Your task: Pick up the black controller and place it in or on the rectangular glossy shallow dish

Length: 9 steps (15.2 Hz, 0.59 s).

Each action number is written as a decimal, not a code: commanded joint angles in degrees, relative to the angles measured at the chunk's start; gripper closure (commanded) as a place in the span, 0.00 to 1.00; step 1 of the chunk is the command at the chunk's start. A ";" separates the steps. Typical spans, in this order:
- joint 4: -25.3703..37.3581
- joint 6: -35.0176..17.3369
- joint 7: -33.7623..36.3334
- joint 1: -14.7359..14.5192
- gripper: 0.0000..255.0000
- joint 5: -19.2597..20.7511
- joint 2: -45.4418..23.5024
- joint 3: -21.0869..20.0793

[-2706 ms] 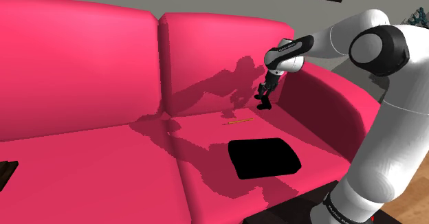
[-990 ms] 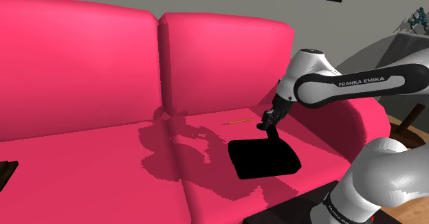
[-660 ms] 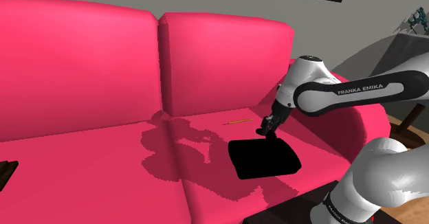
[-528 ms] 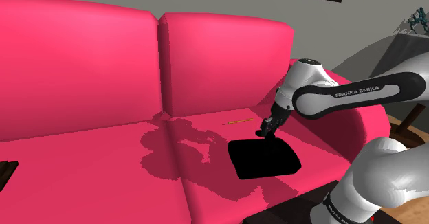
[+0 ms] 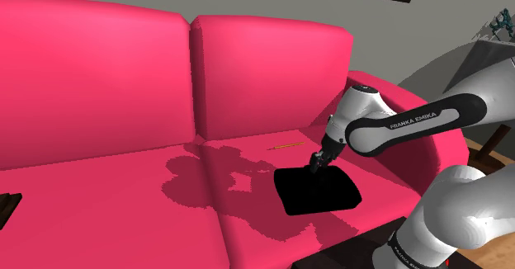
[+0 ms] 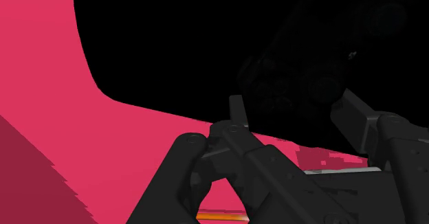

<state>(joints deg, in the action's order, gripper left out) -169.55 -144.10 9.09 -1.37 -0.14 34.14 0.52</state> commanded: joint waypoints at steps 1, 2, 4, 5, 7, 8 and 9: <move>-0.78 -2.11 -0.24 0.13 1.00 0.08 -1.24 0.19; -0.79 -2.10 -0.24 0.13 1.00 0.08 -1.22 0.19; -0.78 -2.11 -0.24 0.13 1.00 0.08 -1.24 0.19; -0.78 -2.11 -0.24 0.13 1.00 0.08 -1.24 0.19; -0.78 -2.11 -0.24 0.13 1.00 0.08 -1.24 0.19; -0.78 -2.11 -0.24 0.13 1.00 0.08 -1.24 0.19; -0.78 -2.11 -0.24 0.13 0.00 0.08 -1.24 0.19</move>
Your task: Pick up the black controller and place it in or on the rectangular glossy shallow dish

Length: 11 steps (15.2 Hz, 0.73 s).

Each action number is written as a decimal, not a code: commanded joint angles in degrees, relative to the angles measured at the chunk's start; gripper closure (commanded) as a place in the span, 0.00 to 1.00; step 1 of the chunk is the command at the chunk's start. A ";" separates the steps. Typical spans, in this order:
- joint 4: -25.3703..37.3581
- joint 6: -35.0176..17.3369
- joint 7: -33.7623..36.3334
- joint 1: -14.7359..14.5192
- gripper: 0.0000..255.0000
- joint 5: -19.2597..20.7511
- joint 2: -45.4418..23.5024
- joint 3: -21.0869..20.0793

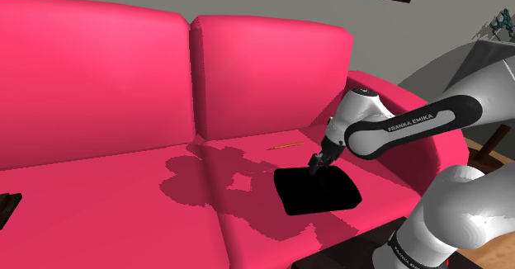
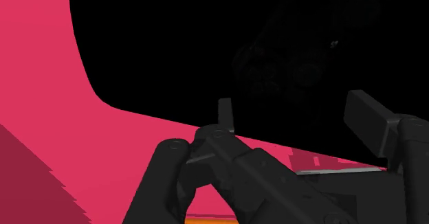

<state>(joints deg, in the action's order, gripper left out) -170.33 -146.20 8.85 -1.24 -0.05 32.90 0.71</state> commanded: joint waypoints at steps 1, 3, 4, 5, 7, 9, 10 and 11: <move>0.00 -0.01 0.00 0.00 0.00 0.00 0.00 0.00; 0.00 -0.01 0.00 0.00 0.00 0.00 0.00 0.00; 0.00 -0.01 0.00 0.00 0.00 0.00 0.00 0.00; 0.00 -0.01 0.00 0.00 0.00 0.00 0.00 0.00; 1.22 6.25 0.03 0.07 0.00 0.05 5.04 -0.04; 2.70 11.57 0.05 0.11 0.00 0.08 8.88 -0.06; 2.70 11.57 0.05 0.11 0.00 0.08 8.88 -0.06; 2.69 11.58 0.05 0.12 0.00 0.08 8.90 -0.06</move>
<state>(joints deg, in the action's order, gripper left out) -167.81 -135.34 8.80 -1.07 0.06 41.31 0.73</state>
